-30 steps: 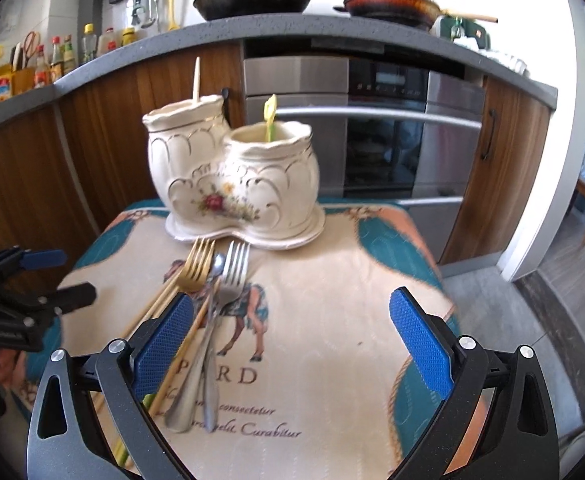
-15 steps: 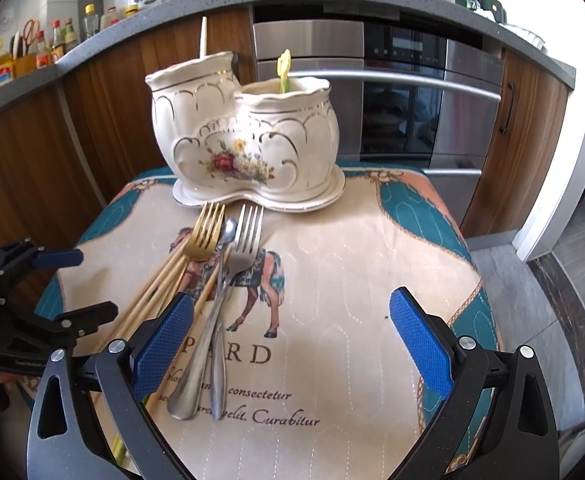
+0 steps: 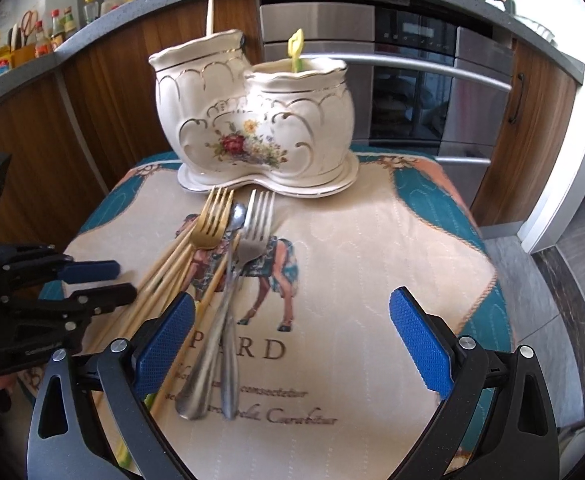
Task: Organize utensils
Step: 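Grasp another wooden chopstick with left tool while right tool grasps a silver fork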
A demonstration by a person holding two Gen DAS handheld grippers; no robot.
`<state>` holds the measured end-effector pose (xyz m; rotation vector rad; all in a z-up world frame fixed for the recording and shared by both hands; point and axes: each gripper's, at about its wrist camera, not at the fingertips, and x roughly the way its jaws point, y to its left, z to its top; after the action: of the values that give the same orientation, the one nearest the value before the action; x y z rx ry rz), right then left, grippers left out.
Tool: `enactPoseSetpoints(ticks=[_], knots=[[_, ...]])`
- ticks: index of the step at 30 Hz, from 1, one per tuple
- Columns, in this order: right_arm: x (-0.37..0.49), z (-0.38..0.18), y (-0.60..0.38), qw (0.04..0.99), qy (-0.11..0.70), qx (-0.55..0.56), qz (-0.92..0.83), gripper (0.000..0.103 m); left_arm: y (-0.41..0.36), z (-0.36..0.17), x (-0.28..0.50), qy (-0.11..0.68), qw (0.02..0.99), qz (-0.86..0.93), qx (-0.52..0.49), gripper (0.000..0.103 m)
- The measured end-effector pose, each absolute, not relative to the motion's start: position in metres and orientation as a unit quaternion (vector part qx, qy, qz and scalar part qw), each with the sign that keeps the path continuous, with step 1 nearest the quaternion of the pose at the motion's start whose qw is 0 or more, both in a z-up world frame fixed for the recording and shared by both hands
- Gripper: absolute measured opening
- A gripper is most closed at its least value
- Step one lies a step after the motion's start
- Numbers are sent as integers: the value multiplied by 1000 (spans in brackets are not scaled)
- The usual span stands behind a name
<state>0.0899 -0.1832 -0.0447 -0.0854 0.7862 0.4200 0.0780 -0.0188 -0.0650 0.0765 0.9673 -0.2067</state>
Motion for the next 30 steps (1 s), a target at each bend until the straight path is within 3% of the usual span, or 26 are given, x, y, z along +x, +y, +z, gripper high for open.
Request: enactPoseSetpoints(ticks=[2,5,10,16,19,30], knots=[[95,-45,-178,897,388,-38,207,93,-17,-66,80,472,875,-107,23,24],[103,-46,-170,892,398,-41,209,72,-15,-67,79,472,876,-98,25,9],[114,-55,-159,874,429,-28,225,40,-1,-68,73,473,875,-98,8,6],[121,-65,-147,859,453,-15,238,16,4,-68,71,469,877,-102,-1,6],[126,-68,-148,851,466,8,242,10,5,-68,72,468,878,-105,-3,6],[113,-62,-173,845,469,38,256,6,11,-67,72,470,876,-107,-2,6]])
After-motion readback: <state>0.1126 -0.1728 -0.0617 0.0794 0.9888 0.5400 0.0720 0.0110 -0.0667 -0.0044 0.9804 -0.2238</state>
